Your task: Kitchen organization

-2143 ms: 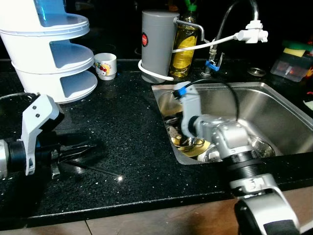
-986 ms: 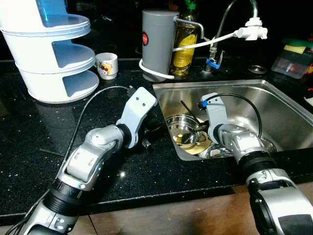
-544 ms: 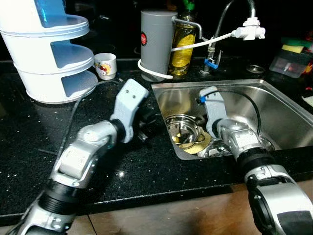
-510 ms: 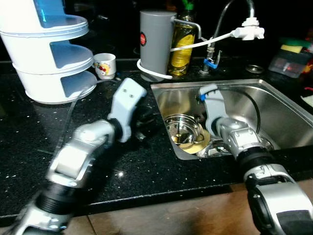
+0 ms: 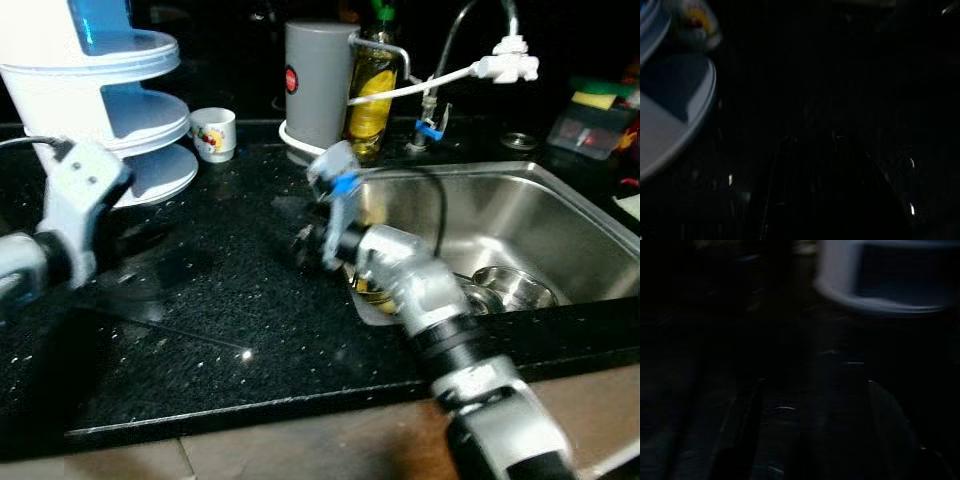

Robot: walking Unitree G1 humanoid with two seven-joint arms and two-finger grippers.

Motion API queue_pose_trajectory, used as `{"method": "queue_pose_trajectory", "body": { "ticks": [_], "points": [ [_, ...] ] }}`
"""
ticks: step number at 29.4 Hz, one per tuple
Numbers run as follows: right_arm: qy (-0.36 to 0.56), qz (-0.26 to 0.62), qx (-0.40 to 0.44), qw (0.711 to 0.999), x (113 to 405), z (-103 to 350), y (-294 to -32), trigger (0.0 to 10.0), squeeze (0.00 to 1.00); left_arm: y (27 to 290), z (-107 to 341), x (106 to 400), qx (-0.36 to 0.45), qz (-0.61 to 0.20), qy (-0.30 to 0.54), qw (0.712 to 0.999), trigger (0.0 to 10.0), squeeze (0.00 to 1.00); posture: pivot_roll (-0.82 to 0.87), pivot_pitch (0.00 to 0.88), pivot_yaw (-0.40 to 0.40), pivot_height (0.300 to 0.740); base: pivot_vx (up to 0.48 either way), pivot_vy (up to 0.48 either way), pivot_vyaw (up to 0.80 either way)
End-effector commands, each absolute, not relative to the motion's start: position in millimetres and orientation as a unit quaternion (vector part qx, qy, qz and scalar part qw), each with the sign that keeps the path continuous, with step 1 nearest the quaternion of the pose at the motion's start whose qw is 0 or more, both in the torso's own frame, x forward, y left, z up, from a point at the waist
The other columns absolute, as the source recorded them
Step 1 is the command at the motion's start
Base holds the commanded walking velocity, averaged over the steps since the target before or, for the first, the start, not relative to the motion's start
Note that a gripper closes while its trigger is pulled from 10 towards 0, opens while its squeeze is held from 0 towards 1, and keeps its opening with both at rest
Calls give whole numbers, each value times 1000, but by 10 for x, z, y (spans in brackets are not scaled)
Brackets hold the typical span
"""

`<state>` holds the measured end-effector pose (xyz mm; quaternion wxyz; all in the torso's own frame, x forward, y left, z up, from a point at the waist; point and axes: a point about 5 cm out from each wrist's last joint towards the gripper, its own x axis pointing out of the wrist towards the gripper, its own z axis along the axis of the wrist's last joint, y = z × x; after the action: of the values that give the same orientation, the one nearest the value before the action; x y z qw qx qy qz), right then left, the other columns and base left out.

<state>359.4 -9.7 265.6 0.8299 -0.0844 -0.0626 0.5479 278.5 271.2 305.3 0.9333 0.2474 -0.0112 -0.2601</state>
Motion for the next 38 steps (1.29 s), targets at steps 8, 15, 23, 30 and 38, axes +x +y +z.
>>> {"method": "queue_pose_trajectory", "body": {
  "ticks": [8, 15, 23, 30, 38],
  "points": [
    [-80, 644, -111, 752, 3287, 2722, 180, 10000, 1000, 2888, 3087, 2567, 249, -265, 5, 931, 10000, 0, 66, 158, -91, 740, 0, 0, 0],
    [-48, 691, -135, 709, 3093, 2635, 237, 10000, 1000, 2860, 3035, 2500, 236, -281, 7, 930, 10000, 0, 64, 151, -93, 740, 0, 0, 0],
    [6, 666, -176, 725, 3084, 2394, 285, 10000, 0, 2793, 3007, 2516, 227, -293, 4, 929, 10000, 0, 57, 152, -85, 740, 0, 0, 0],
    [40, 640, -173, 747, 3140, 2305, 332, 10000, 0, 2775, 3006, 2529, 227, -296, 4, 928, 10000, 0, 56, 160, -84, 740, 0, 0, 0],
    [100, 597, -226, 763, 3209, 2141, 358, 10000, 0, 2767, 2991, 2528, 227, -299, 10, 927, 10000, 0, 55, 164, -84, 740, 0, 0, 0]
  ]
}}
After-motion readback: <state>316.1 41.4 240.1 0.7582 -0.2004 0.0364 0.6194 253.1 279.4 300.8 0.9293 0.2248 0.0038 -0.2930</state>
